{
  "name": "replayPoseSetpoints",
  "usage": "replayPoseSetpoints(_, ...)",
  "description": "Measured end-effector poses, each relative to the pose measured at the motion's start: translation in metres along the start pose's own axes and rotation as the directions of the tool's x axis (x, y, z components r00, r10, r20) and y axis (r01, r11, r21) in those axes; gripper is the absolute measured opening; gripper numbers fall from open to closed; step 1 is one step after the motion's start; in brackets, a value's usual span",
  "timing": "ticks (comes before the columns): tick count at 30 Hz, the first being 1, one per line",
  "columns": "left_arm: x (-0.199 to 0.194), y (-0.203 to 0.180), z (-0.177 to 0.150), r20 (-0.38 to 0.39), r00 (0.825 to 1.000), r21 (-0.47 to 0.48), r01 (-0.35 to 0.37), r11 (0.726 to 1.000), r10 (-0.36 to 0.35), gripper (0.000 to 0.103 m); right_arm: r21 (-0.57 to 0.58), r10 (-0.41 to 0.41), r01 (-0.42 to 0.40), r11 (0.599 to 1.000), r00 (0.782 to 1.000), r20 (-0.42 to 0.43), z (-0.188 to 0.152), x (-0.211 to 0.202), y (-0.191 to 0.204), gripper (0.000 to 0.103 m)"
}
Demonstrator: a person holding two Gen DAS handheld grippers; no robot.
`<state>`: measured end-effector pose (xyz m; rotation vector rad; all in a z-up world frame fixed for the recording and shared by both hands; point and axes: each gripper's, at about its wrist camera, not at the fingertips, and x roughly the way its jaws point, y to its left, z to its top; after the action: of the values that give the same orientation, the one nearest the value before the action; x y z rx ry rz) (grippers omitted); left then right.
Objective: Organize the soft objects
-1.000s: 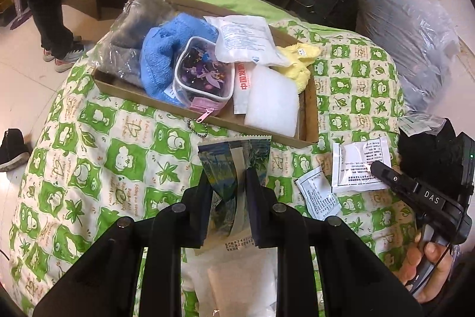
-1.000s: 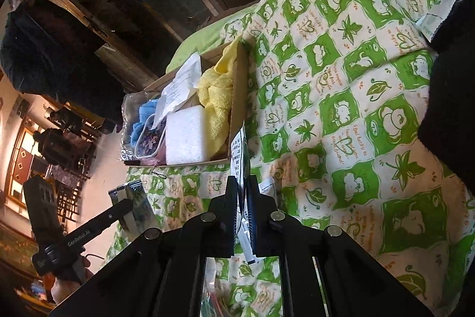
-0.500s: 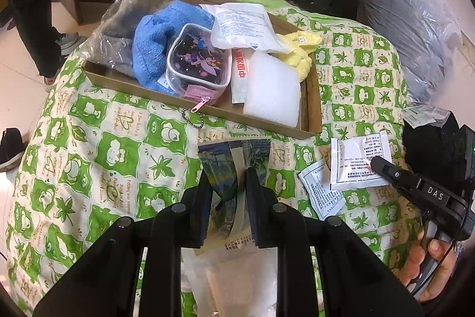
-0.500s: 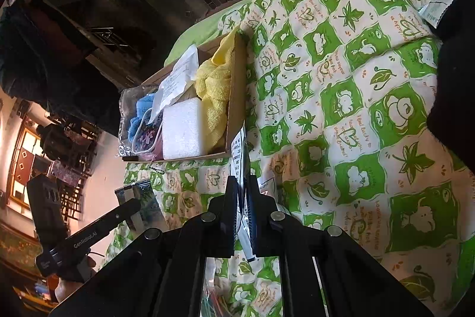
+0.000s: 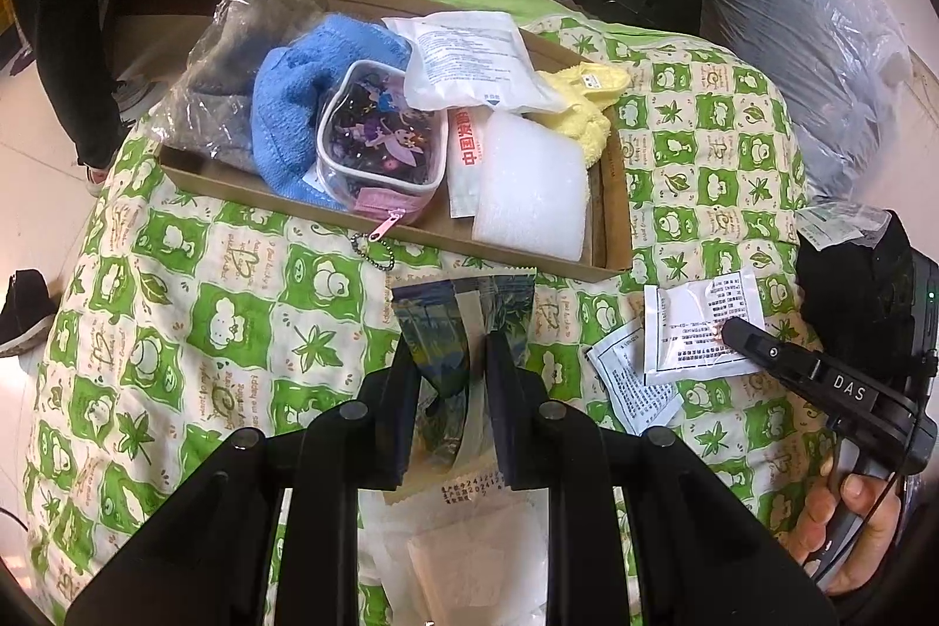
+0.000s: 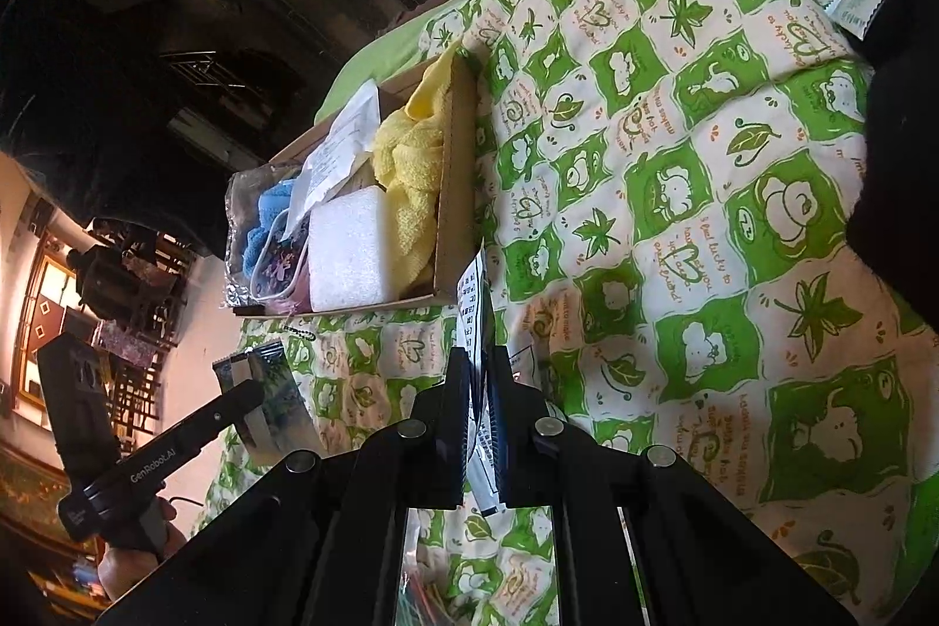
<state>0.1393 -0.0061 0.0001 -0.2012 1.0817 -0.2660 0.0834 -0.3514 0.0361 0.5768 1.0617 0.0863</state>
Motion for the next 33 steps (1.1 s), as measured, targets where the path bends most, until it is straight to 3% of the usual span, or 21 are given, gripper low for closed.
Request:
replayPoseSetpoints(20,0.015,-0.009,-0.003,-0.036,0.999,0.022,0.004,1.0,-0.003,0.019,0.008,-0.009,0.009,1.0,1.0,-0.024,-0.001,0.009,-0.002,0.007)
replayPoseSetpoints(27,0.015,-0.014,-0.002,-0.035,0.999,0.031,0.007,0.999,-0.006,0.019,0.03,-0.008,0.011,0.999,0.995,-0.097,-0.003,0.025,-0.006,0.007)
replayPoseSetpoints(33,0.019,-0.013,-0.003,-0.045,0.999,0.037,0.01,0.999,-0.008,0.019,0.01,-0.081,0.084,0.996,0.986,-0.145,-0.002,0.041,-0.007,0.007)
